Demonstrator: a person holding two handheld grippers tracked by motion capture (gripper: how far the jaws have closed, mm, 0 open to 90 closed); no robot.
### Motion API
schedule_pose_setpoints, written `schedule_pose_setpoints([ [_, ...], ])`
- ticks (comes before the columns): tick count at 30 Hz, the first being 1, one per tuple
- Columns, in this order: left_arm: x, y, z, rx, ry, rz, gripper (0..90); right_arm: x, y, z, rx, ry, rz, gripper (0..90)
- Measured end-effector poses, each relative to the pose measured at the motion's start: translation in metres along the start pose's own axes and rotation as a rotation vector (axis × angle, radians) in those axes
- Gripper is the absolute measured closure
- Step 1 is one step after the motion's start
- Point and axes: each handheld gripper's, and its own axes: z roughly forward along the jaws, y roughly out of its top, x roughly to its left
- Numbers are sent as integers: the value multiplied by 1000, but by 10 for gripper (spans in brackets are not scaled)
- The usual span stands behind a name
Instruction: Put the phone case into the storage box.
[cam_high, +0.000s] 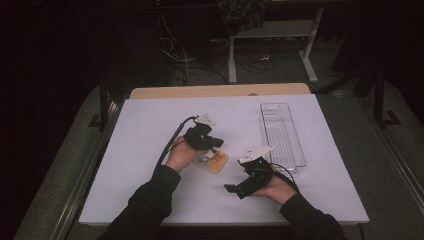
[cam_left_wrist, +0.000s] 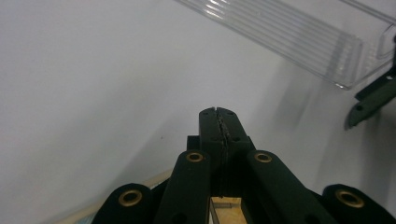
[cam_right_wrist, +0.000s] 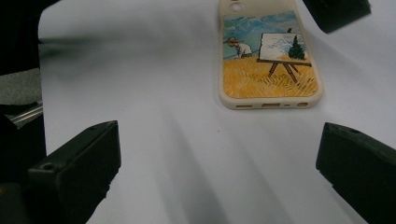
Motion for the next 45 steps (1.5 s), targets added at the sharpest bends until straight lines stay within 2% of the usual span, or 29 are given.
schedule_pose_setpoints([
  [2,-1,2,7,14,-2,11,900,0,0,0,0,0,0,0],
  [5,-1,3,16,60,-2,36,900,-1,0,1,-3,-4,-12,0],
  [7,-3,3,23,63,1,16,900,-1,0,1,-3,-4,-12,0],
  [9,-4,3,29,83,2,15,900,0,0,0,-2,-2,-7,0],
  [13,-5,3,34,136,14,61,900,-1,0,-1,-6,-2,-8,0],
  [15,-7,2,37,121,17,35,900,-1,0,-1,-8,-3,-10,0],
  [17,-5,1,37,161,21,65,900,-1,0,0,-6,-3,-12,0],
  [18,-8,0,39,136,19,30,900,-2,0,0,-7,-4,-16,0],
  [20,-7,-1,39,169,21,65,900,-1,0,0,-7,-5,-16,0],
  [21,-7,-1,39,169,21,65,900,-1,0,0,-5,-3,-11,0],
  [22,-10,-2,39,155,18,36,900,-1,0,-1,-6,-3,-8,0],
  [25,-10,-2,37,184,20,73,900,-1,0,0,-6,-4,-11,0],
  [28,-12,-3,34,197,20,83,900,-1,0,0,-6,-5,-10,0],
  [29,-14,-4,34,185,19,63,900,-1,0,0,-6,-5,-11,0],
  [31,-16,-6,32,189,17,57,900,-2,0,0,-5,-6,-12,0],
  [33,-16,-8,28,218,10,88,900,-2,0,0,-3,-5,-12,0],
  [36,-20,-14,25,195,2,47,900,-2,0,0,-4,-5,-13,0],
  [45,-23,-30,7,220,-5,70,900,-2,0,1,4,-6,-5,0],
])
